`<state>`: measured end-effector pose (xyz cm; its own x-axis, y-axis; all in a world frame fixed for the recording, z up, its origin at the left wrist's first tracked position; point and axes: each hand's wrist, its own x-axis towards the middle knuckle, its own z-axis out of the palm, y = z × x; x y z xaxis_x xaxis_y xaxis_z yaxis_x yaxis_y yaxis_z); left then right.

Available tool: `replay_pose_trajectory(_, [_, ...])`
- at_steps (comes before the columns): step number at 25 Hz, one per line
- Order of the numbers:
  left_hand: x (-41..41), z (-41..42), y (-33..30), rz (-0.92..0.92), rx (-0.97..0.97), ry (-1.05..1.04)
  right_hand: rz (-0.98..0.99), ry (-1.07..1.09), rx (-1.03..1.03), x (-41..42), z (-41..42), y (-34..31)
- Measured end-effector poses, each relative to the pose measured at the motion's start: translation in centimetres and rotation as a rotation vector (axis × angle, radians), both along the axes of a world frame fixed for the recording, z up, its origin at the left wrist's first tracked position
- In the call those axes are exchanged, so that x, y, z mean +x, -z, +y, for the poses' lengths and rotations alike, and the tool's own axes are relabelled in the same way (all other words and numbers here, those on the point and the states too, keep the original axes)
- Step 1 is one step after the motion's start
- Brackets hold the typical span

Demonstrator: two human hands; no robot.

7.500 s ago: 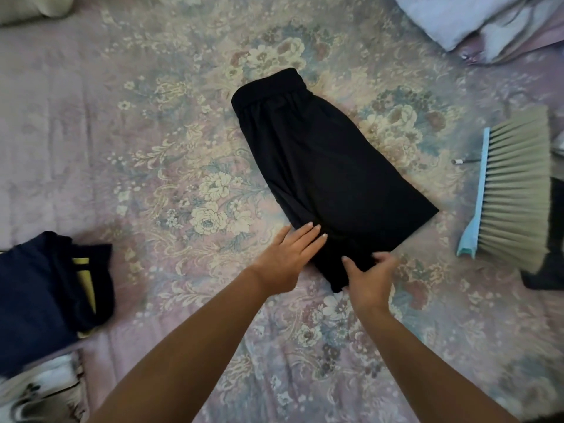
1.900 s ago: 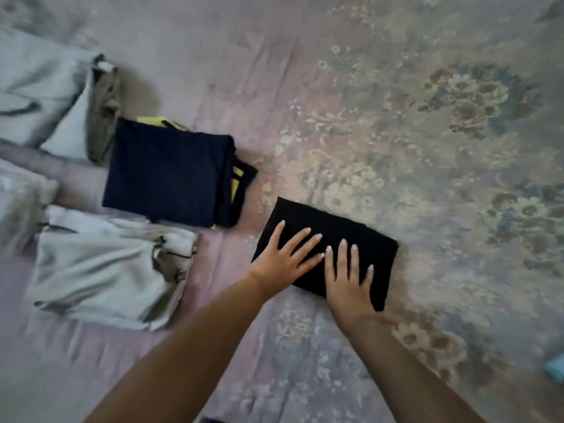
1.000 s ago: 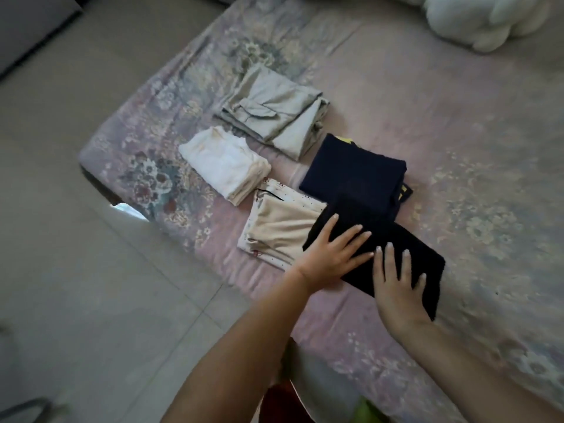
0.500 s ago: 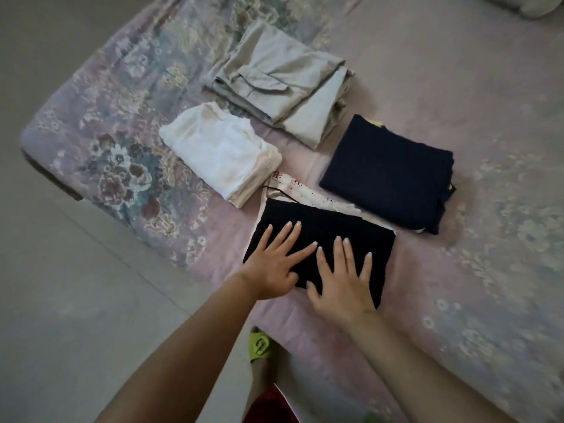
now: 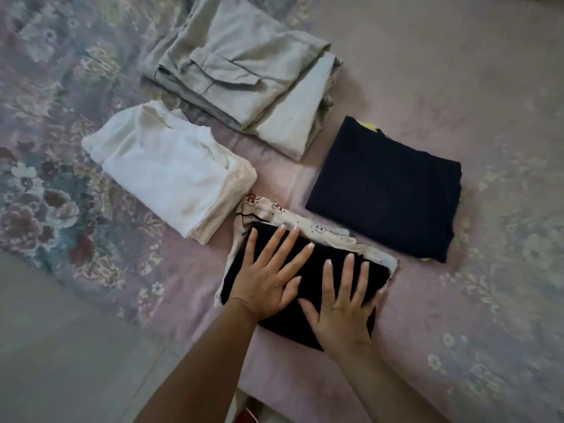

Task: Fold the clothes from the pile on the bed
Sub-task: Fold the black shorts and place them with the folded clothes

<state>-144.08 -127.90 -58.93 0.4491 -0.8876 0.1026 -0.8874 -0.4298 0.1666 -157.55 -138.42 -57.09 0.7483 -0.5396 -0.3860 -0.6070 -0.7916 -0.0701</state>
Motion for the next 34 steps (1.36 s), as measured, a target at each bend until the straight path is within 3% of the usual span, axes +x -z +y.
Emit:
replay_pose_trajectory(4, [-0.5,0.1,-0.8,0.046,0.067,-0.052,-0.106,-0.049,-0.036,0.2,-1.4,-3.3])
replay_pose_trajectory(7, [-1.6,-0.3,-2.5,-0.059,0.171,-0.069,-0.295,-0.012,-0.167,1.7,-7.5,-5.8])
replay_pose_trajectory(8, [-2.5,-0.5,-3.1,-0.097,0.197,-0.063,-0.248,-0.013,-0.208,2.1,-9.8,-6.5])
replay_pose_trajectory(10, [-3.8,-1.2,-4.1,-0.152,0.169,-0.053,0.035,-0.118,-0.154,3.1,-13.7,-6.9])
replay_pose_trajectory(13, [-3.6,-3.2,-6.1,-0.079,0.032,-0.018,0.384,-0.188,-0.013,4.1,-16.2,-5.6])
replay_pose_trajectory(18, [-6.1,-3.6,-6.0,-0.169,-0.175,0.192,0.237,-0.239,-0.039,4.0,-18.2,-4.0])
replay_pose_trajectory(20, [-8.1,-2.2,-6.2,-0.124,-0.161,0.252,0.211,-0.285,-0.069,4.5,-18.6,-4.8])
replay_pose_trajectory(22, [-8.9,-1.1,-7.6,0.14,-0.171,0.088,0.191,-0.316,-0.044,5.7,-19.0,-6.8])
replay_pose_trajectory(27, [-4.9,-6.4,-14.5,1.696,-0.483,-0.849,-0.025,-0.251,-0.03,6.8,-19.4,-14.0])
replay_pose_trajectory(29, [-2.3,-9.3,-17.6,2.106,-0.75,-1.02,-0.149,-0.236,-0.064,6.0,-17.5,-16.7])
replay_pose_trajectory(32, [0.1,-10.2,-20.9,2.207,-0.99,-1.024,-0.349,-0.394,-0.258,3.2,-12.7,-18.2])
replay_pose_trajectory(34, [0.7,-7.6,-21.5,2.187,-0.997,-0.991,-0.437,-0.505,-0.398,1.4,-9.4,-18.4])
